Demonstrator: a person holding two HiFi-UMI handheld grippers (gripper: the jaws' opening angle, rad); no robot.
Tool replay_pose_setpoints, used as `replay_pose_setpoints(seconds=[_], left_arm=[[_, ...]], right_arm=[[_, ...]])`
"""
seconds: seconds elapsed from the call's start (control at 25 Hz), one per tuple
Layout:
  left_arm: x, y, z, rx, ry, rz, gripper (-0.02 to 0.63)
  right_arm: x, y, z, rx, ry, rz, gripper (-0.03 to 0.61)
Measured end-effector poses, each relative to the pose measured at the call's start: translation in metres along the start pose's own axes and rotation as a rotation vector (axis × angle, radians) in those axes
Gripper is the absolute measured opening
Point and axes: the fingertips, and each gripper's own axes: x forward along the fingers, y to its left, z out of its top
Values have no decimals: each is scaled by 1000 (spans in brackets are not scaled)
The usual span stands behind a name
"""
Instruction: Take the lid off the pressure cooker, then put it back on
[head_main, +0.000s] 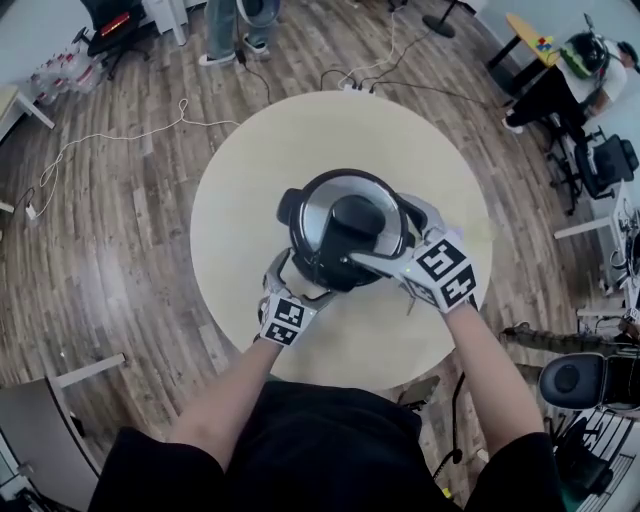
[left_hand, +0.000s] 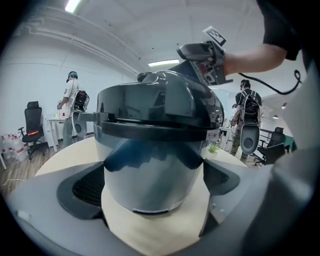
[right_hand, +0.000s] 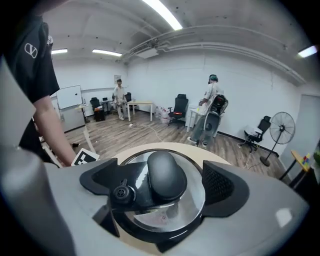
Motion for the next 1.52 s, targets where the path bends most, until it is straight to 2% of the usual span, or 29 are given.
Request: replay_pose_setpoints(seconds=[0.12,0.24,0.32,0.48,0.6,0.76,1.2,1.52], left_arm=[[2,0,-2,-1,-3,0,591],[4,-1,-9,-5,-7,2,591],[4,0,-9,-3,-9,2,591],[3,-1,-10,-7,-13,1,591],[5,-1,-9,-8,-18,-1,591],[4,-1,-8,-11,-17,2,591],[5,-1,-10,-15,5,8,591],[4,-2,-12,-20,12,12,591]], right_arm=[[20,0,6,-96,111,88,480],[39,6,5,-167,241,180,477],[48,9,-1,-199,325,226,440],[67,7,-13,-235,429,246,377],[72,4,-24,-218,506,267,298],[73,4,-23,-172,524,256,288],[75,2,-23,-122,555,201,287],[76,-1,-23,-10,586,137,287]])
